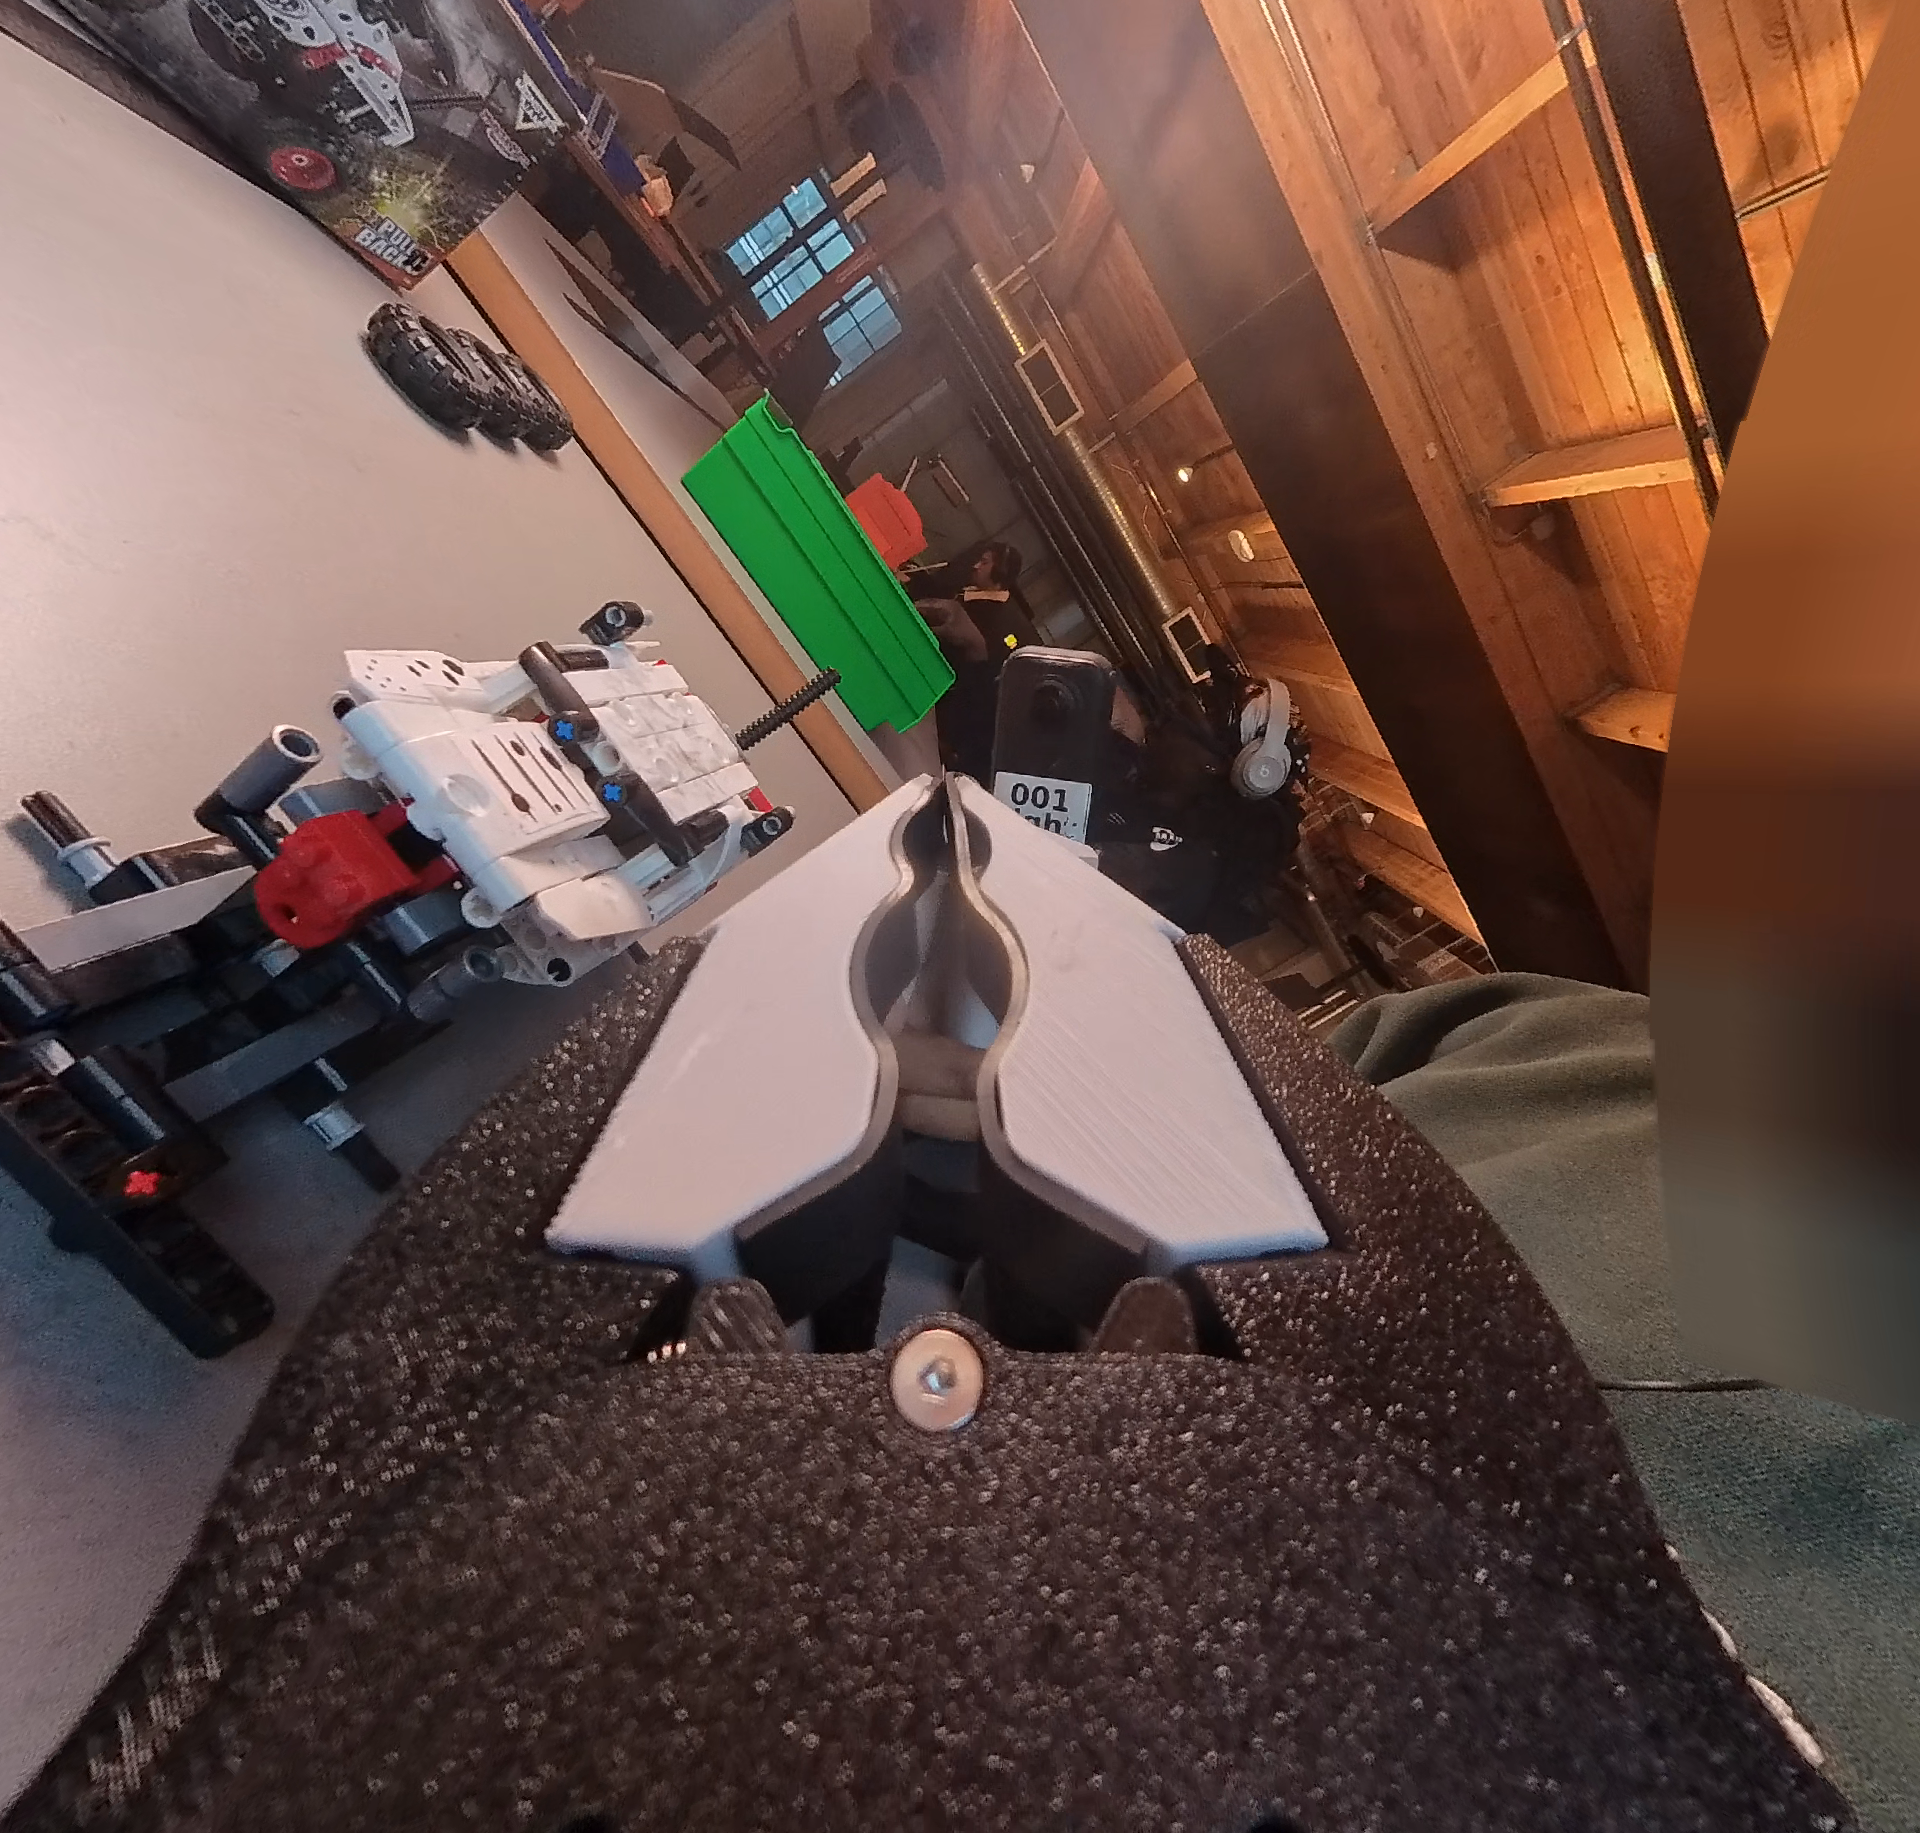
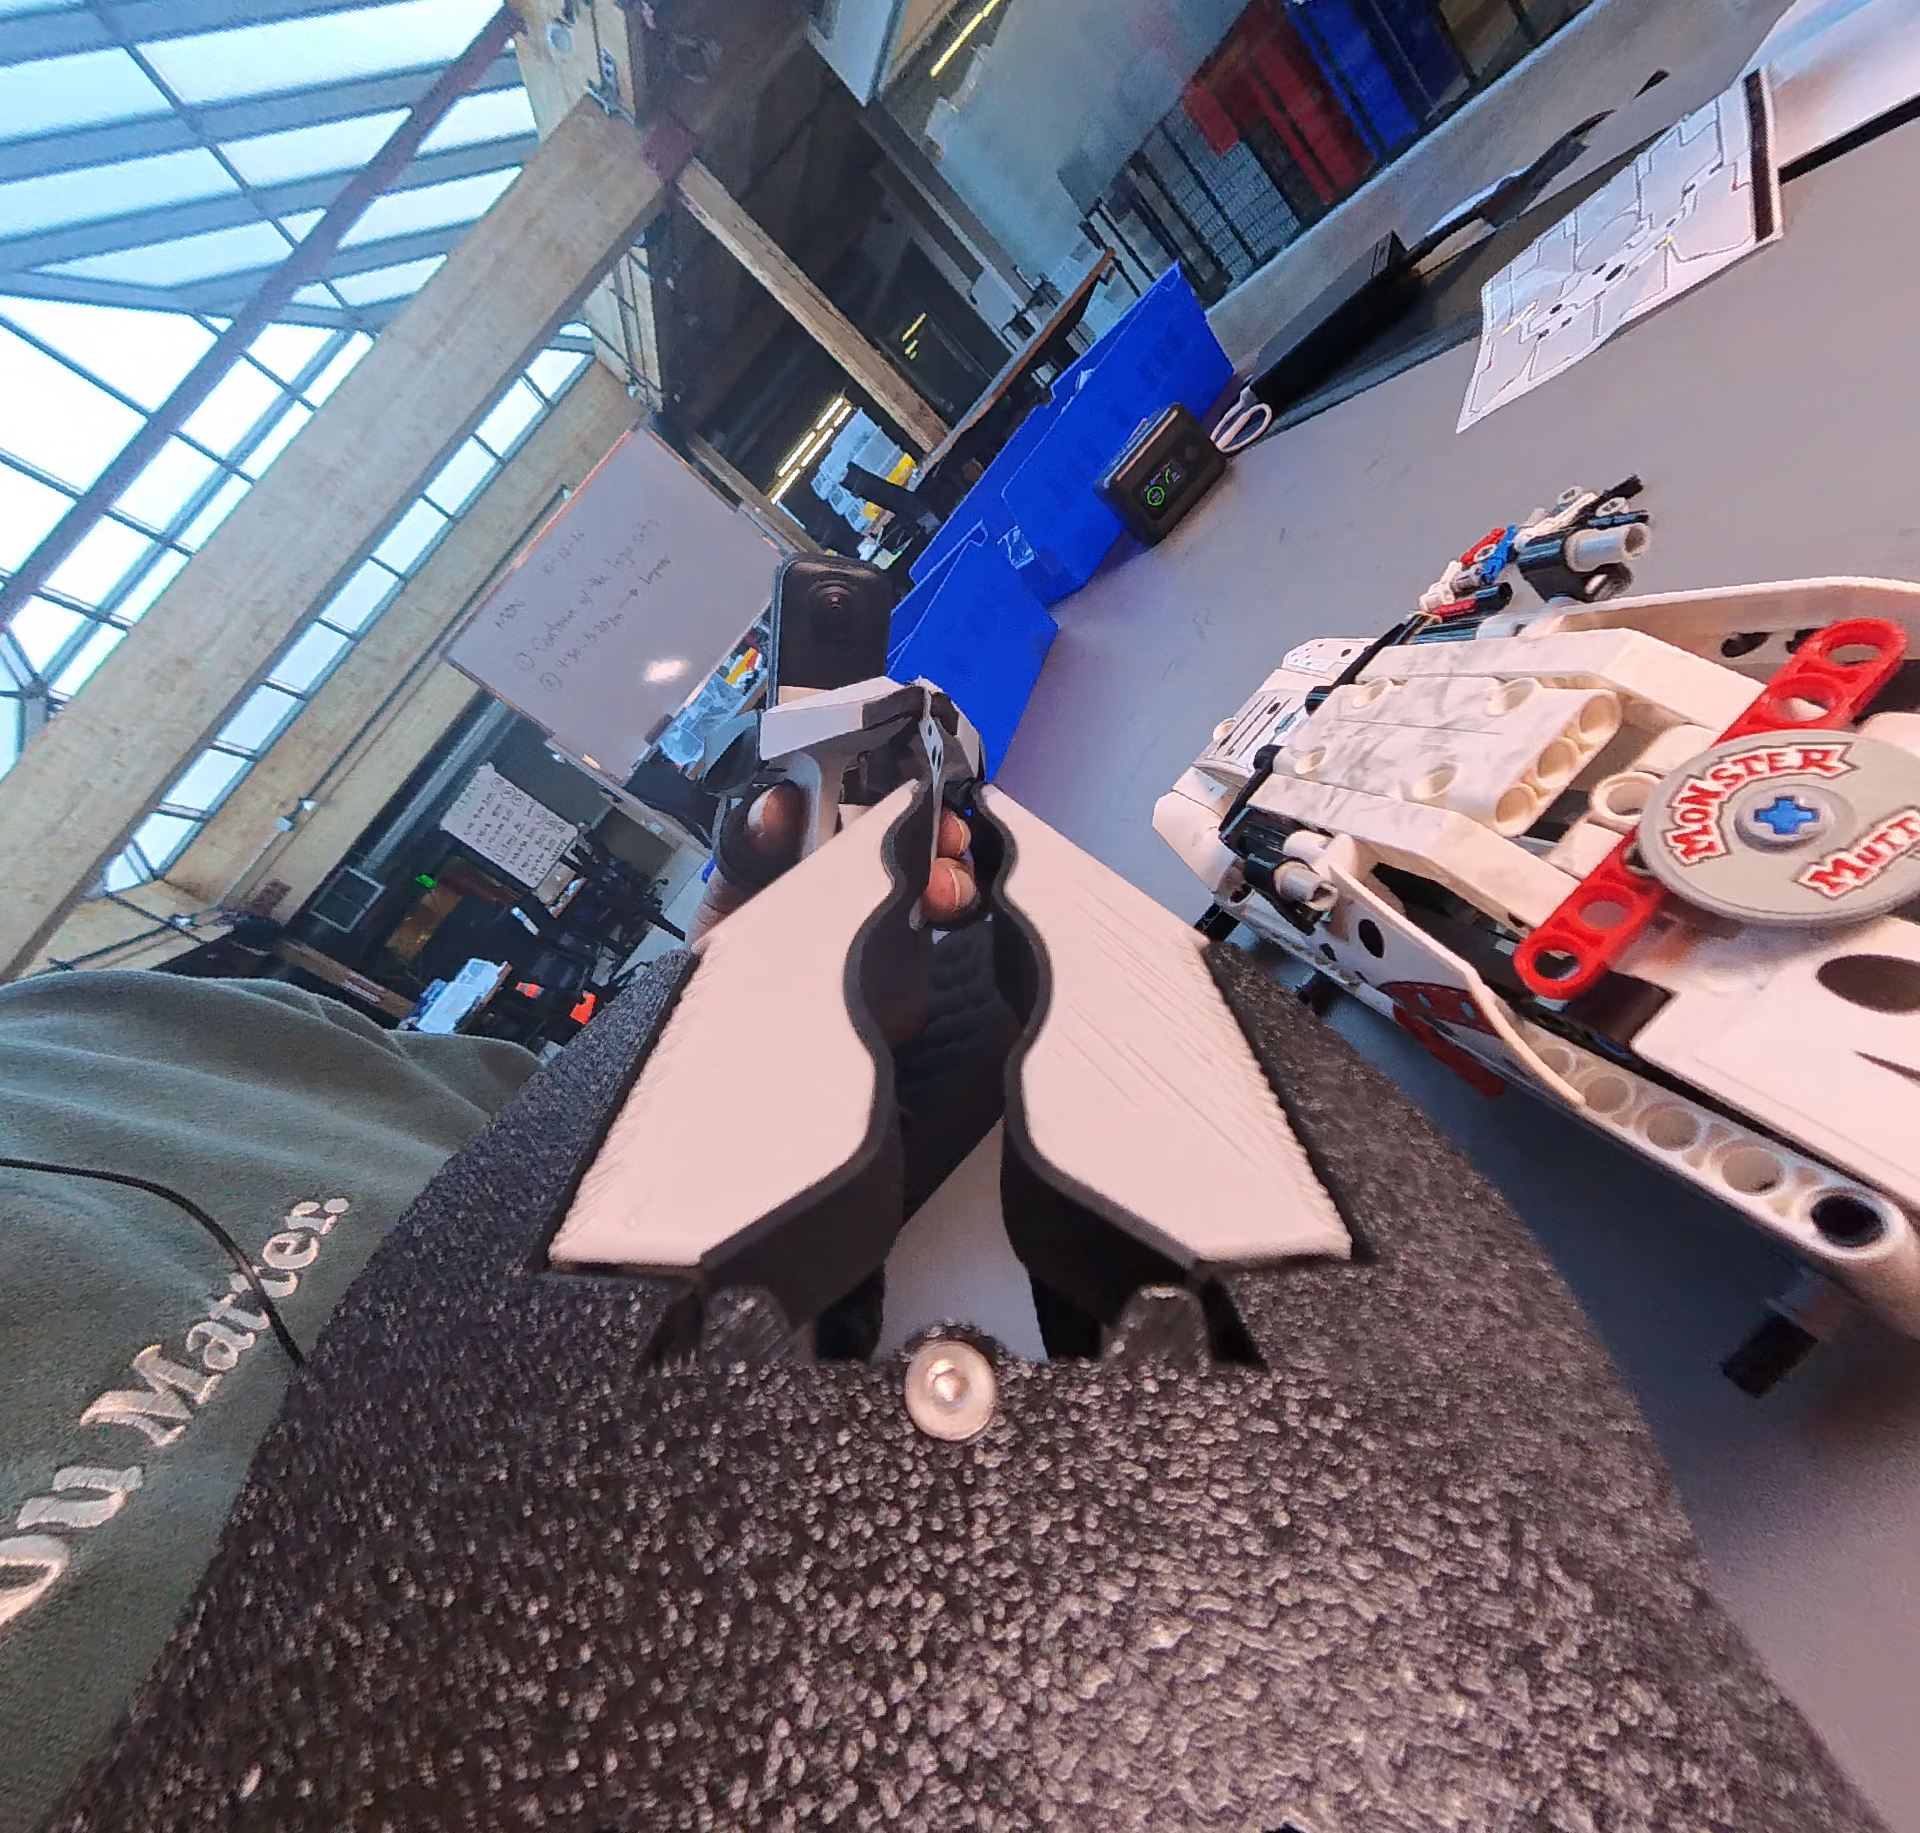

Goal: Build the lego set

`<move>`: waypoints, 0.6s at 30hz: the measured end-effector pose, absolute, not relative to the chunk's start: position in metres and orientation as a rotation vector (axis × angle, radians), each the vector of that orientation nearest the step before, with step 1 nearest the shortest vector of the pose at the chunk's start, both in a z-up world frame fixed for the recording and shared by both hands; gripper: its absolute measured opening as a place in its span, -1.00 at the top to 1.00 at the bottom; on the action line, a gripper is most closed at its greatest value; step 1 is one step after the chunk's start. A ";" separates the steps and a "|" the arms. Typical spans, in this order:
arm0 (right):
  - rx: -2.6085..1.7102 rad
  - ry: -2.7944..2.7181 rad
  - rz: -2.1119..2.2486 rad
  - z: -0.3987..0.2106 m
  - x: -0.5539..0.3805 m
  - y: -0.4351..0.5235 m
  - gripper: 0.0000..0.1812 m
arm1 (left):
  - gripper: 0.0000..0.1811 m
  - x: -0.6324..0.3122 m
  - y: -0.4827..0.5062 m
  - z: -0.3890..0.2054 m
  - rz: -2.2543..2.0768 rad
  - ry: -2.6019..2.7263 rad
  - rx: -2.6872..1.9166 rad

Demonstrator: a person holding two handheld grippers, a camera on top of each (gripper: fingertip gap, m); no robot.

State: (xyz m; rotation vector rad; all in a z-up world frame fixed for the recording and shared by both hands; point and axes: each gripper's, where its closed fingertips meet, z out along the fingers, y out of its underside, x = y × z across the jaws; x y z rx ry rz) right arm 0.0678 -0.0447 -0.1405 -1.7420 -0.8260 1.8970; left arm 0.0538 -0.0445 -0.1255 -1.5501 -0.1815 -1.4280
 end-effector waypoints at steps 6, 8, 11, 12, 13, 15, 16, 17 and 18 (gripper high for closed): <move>-1.749 -0.816 1.915 -0.141 0.067 -0.044 1.00 | 1.00 0.055 -0.043 -0.129 -1.425 -0.186 -1.563; -1.753 -0.811 1.914 -0.142 0.067 -0.043 1.00 | 1.00 0.054 -0.043 -0.131 -1.410 -0.188 -1.574; -1.775 -0.785 1.946 -0.143 0.066 -0.042 1.00 | 0.83 0.055 -0.046 -0.130 -1.367 -0.105 -1.587; -1.794 -0.784 1.968 -0.143 0.065 -0.043 1.00 | 0.73 0.056 -0.048 -0.129 -1.348 -0.059 -1.600; -1.811 -0.784 1.980 -0.144 0.064 -0.043 1.00 | 0.63 0.058 -0.050 -0.130 -1.316 0.001 -1.626; -1.847 -0.802 2.001 -0.142 0.062 -0.043 1.00 | 0.50 0.056 -0.051 -0.132 -1.169 0.146 -1.690; -1.859 -0.795 2.032 -0.138 0.062 -0.041 1.00 | 0.42 0.050 -0.050 -0.134 -1.055 0.214 -1.719; -1.880 -0.782 2.061 -0.133 0.062 -0.039 1.00 | 0.43 0.045 -0.050 -0.133 -0.969 0.290 -1.735; -1.909 -0.783 2.062 -0.132 0.061 -0.036 1.00 | 0.40 0.041 -0.049 -0.134 -0.902 0.355 -1.755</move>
